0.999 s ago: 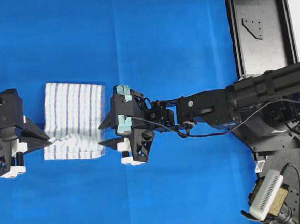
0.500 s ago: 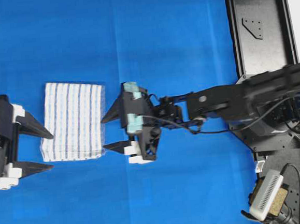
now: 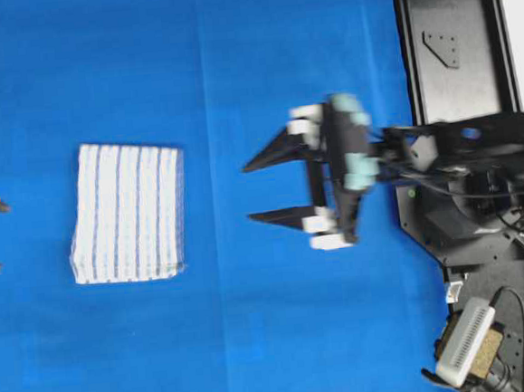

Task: Fold the blue towel.

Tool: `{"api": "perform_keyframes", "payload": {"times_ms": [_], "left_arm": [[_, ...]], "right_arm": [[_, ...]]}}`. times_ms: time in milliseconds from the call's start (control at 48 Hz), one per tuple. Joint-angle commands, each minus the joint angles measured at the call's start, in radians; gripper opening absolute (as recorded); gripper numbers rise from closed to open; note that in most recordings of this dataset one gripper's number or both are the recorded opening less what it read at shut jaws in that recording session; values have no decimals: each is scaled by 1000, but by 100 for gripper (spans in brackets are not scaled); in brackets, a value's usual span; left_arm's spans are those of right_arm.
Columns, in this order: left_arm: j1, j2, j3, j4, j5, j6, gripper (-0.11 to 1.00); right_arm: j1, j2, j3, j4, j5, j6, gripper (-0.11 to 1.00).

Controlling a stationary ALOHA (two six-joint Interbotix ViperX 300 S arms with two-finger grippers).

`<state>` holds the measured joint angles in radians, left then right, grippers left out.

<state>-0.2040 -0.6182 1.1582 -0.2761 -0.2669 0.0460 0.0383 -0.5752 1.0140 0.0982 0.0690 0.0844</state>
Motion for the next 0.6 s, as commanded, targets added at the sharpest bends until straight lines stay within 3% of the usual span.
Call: {"api": "perform_keyframes", "payload": {"times_ms": [0, 250, 396, 583], "left_arm": [[8, -75, 20, 3, -2, 11, 82], [35, -275, 112, 3, 35, 118, 78], [54, -350, 161, 3, 52, 135, 77], [81, -420, 236, 3, 52, 135, 77]], "right_arm": [[3, -98, 26, -14, 11, -3, 87], [2, -359, 164, -35, 55, -3, 87], [2, -485, 242, -35, 55, -2, 87], [-12, -546, 307, -34, 32, 2, 87]]}}
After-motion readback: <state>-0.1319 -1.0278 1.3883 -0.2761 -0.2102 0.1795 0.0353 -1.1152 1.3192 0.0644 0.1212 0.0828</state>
